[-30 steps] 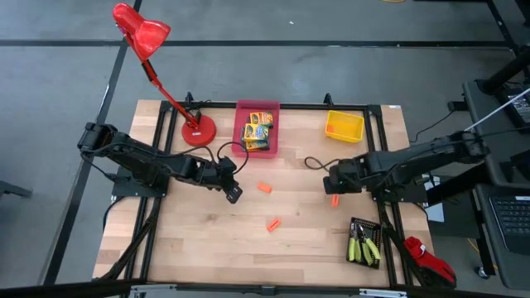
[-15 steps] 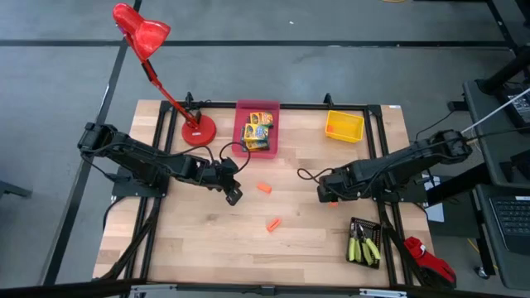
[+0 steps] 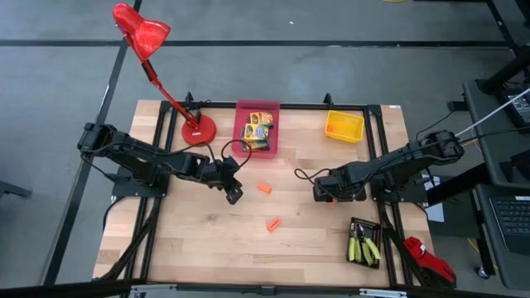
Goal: Pick & Place School Supplies
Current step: Put the orange eraser into the yellow bin
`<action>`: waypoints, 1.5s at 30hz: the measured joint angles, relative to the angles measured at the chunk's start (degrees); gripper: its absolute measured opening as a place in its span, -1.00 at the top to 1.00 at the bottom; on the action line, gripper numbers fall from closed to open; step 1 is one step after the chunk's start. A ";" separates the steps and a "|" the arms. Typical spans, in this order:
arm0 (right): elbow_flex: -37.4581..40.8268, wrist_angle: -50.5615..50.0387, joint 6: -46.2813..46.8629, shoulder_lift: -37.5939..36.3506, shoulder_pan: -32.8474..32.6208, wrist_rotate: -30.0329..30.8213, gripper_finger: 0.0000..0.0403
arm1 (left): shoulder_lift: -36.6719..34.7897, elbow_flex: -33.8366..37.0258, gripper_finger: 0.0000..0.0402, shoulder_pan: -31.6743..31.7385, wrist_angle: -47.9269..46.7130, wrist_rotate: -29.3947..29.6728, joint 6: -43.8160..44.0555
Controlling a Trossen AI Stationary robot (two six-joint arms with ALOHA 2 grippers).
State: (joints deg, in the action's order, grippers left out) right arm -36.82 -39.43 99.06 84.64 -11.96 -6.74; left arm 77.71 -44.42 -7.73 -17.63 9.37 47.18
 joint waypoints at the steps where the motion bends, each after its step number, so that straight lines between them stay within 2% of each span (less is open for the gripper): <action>1: -0.19 -0.01 0.49 0.01 0.09 0.32 0.21 | 0.00 0.00 0.90 0.00 -0.07 0.03 0.00; 9: -1.74 0.14 0.98 0.31 0.01 4.47 0.83 | 0.00 0.00 0.90 0.02 -0.09 0.25 0.00; 13: -3.48 -0.34 0.86 0.52 1.13 11.43 0.83 | 0.00 0.00 0.90 0.02 -0.08 0.59 0.05; 16: -7.16 -4.67 -3.91 -0.51 4.60 16.00 0.83 | 0.00 0.00 0.90 0.02 -0.08 0.87 0.58; 21: -17.21 -16.64 -15.72 -3.80 14.86 27.39 0.83 | 0.00 0.00 0.90 0.02 -0.08 0.83 1.83; 25: -22.74 -21.14 -29.00 -5.56 26.35 31.45 0.83 | 0.00 0.00 0.90 0.02 -0.06 0.83 3.05; 30: -23.47 -20.86 -43.31 -5.60 39.85 31.38 0.83 | 0.00 0.00 0.90 0.02 0.25 1.19 4.74; 36: -23.47 -18.69 -56.57 -4.83 51.02 28.67 0.83 | 0.00 0.00 0.90 0.02 2.27 2.15 7.33; 43: -23.47 -16.42 -65.95 -3.63 55.60 23.19 0.83 | 0.00 0.00 0.90 0.02 3.72 2.99 7.80; 45: -23.47 -15.66 -67.78 -3.24 55.78 22.34 0.77 | 0.00 0.02 0.90 0.02 3.72 2.99 7.80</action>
State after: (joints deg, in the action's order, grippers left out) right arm -60.29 -55.09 31.28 81.40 43.82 15.60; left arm 77.71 -44.41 -7.70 -13.91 12.36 54.98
